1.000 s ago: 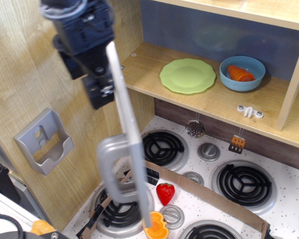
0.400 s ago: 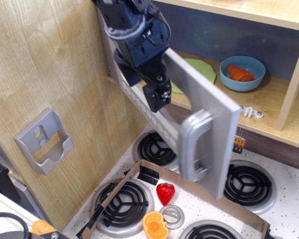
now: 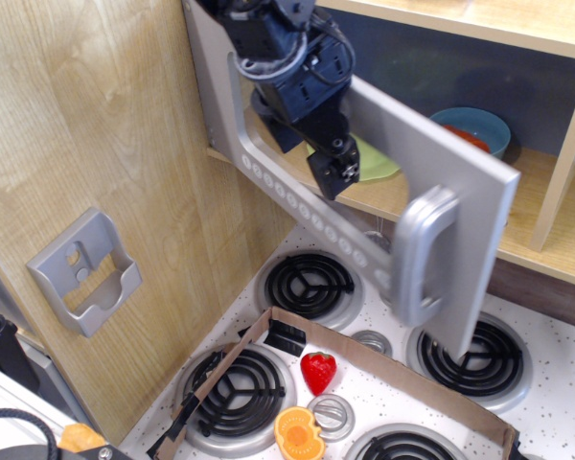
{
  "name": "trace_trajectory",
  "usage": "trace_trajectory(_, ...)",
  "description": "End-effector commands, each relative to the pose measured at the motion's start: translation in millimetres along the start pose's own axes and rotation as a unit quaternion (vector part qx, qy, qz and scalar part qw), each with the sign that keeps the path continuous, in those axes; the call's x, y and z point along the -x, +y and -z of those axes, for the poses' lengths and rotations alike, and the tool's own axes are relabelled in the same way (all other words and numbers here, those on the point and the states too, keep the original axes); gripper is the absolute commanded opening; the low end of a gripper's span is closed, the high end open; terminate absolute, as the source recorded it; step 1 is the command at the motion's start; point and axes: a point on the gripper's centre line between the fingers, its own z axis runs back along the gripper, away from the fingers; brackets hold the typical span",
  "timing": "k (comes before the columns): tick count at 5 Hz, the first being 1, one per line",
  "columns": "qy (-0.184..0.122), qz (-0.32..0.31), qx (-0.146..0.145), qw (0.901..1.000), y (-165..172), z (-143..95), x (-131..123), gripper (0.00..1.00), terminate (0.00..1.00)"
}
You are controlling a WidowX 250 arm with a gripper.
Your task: Close microwave
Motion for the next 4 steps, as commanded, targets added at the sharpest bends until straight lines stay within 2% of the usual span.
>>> trace_trajectory(1,-0.060,-0.013,-0.024,0.9978,6,-14,-35,1.00,0.00)
trace_trajectory(4,-0.102,-0.005,-0.021,0.9946,3,-12,-56,1.00,0.00)
